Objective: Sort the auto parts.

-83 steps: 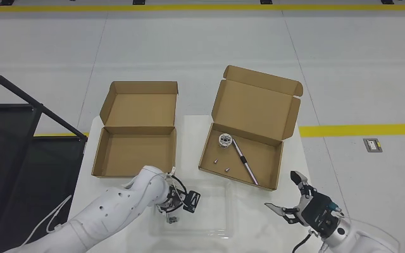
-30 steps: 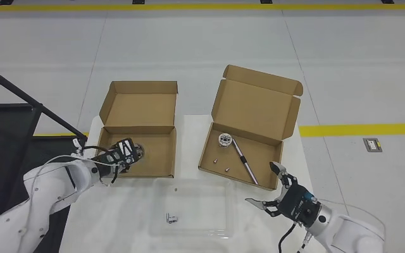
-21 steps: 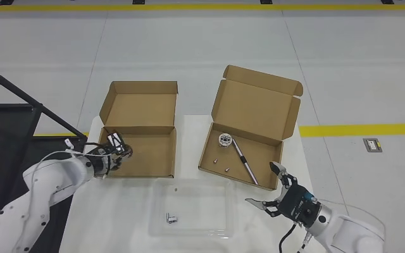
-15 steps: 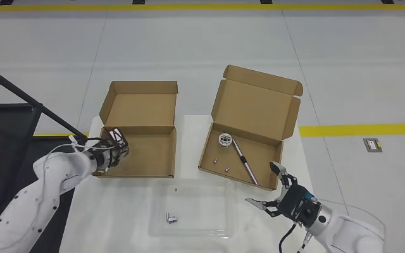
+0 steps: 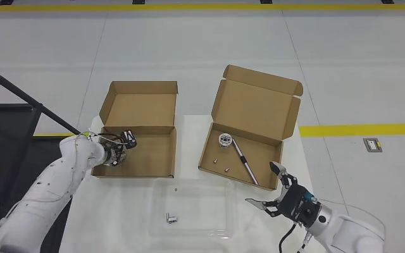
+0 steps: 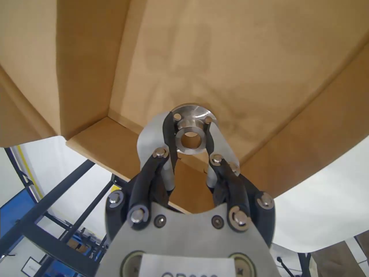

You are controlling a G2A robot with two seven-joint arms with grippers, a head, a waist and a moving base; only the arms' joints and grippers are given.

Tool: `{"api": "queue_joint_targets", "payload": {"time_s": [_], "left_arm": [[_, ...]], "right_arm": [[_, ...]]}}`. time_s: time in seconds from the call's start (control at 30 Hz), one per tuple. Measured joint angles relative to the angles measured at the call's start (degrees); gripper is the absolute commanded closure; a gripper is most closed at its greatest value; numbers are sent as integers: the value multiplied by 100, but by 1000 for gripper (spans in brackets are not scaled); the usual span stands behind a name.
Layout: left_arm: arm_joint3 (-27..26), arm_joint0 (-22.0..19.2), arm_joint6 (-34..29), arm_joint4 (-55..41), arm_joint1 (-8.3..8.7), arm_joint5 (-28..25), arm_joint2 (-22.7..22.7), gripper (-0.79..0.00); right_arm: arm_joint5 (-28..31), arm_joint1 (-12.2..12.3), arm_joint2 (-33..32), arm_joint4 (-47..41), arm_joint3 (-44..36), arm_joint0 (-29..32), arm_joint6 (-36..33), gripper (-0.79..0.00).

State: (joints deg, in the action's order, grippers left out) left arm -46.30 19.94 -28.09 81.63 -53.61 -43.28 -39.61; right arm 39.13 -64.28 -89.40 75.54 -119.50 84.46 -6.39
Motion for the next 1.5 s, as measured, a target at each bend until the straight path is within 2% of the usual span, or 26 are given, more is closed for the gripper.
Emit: {"api": "queue_joint_targets", "payload": {"time_s": [0.13,0.3,0.6,0.7,0.8,1.03,1.23,1.4,1.5], "left_arm": [[506,-221,23,16,-252,-4,230,0],[997,-403,407,72,-488,54,376,0],[1637,-601,824,-66,-750,35,376,0],[1809,-654,894,-104,-811,-31,363,-172],[1955,-719,984,-96,-851,-110,346,-246],[2122,-860,1247,-73,-872,-325,254,-376],[2020,-1001,1499,28,-801,-645,139,-379],[1467,-1119,1872,288,-609,-1403,11,-428],[843,-1010,2128,411,-437,-1485,-3,-425]], "right_arm": [[0,0,0,0,0,0,0,-785],[0,0,0,0,0,0,0,-785],[0,0,0,0,0,0,0,-785],[0,0,0,0,0,0,0,-785],[0,0,0,0,0,0,0,-785],[0,0,0,0,0,0,0,-785],[0,0,0,0,0,0,0,-785],[0,0,0,0,0,0,0,-785],[0,0,0,0,0,0,0,-785]]}}
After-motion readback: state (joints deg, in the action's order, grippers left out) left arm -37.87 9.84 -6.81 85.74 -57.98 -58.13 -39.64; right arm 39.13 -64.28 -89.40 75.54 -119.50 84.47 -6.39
